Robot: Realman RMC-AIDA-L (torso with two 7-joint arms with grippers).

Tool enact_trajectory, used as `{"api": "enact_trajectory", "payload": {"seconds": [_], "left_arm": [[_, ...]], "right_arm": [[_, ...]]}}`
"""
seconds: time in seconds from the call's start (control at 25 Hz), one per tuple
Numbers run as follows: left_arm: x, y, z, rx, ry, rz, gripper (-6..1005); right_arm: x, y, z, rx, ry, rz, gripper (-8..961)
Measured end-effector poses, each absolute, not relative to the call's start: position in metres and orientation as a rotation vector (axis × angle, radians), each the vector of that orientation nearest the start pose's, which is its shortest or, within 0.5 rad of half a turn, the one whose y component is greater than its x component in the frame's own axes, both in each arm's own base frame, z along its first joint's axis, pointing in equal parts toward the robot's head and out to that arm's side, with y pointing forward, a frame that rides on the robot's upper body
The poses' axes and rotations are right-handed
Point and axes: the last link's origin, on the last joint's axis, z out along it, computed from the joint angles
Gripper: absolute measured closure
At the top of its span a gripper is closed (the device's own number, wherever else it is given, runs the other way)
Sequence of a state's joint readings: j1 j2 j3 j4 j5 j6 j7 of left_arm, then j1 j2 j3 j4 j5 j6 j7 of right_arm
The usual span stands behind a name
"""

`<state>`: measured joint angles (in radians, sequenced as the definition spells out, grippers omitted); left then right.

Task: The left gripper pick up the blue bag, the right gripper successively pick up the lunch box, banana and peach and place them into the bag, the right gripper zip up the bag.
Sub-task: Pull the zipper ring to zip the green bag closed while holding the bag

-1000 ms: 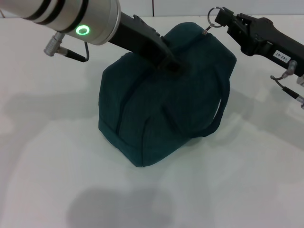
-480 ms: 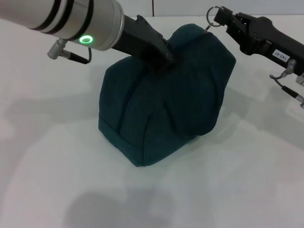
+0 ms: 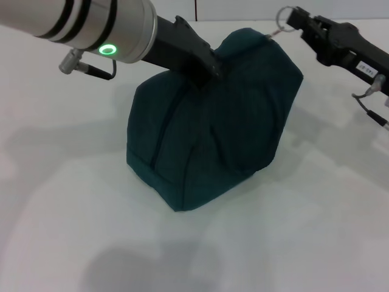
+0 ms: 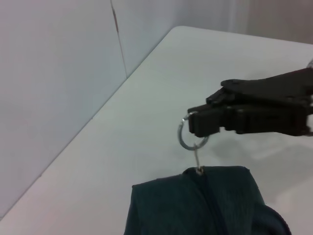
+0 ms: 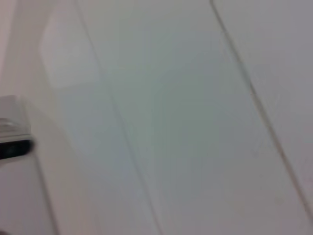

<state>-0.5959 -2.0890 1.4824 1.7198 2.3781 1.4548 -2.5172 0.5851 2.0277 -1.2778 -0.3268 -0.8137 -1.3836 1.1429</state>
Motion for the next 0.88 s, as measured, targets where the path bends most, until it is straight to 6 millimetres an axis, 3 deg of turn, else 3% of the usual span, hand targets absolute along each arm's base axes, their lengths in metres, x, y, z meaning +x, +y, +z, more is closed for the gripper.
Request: {"api": "enact_trajectory", "payload": {"seconds": [0.36,0.56,0.88], "left_arm": [[-0.058,0.340,0.017,-2.732,-0.345,-0.032,951],[-0.057,0.341,0.017,-2.728,-0.325,-0.041,946],[-0.059,0.343,0.017,-2.716,-0.324,-0.050,937]], "right_arm": [[0.264,0.378,-0.007,-2.042,0.925,1.139,899],[0.270,0.378,-0.011,-2.035,0.960,1.100,898],[0.260,0.369,-0.007,-2.080,0.890,1.195,896]]}}
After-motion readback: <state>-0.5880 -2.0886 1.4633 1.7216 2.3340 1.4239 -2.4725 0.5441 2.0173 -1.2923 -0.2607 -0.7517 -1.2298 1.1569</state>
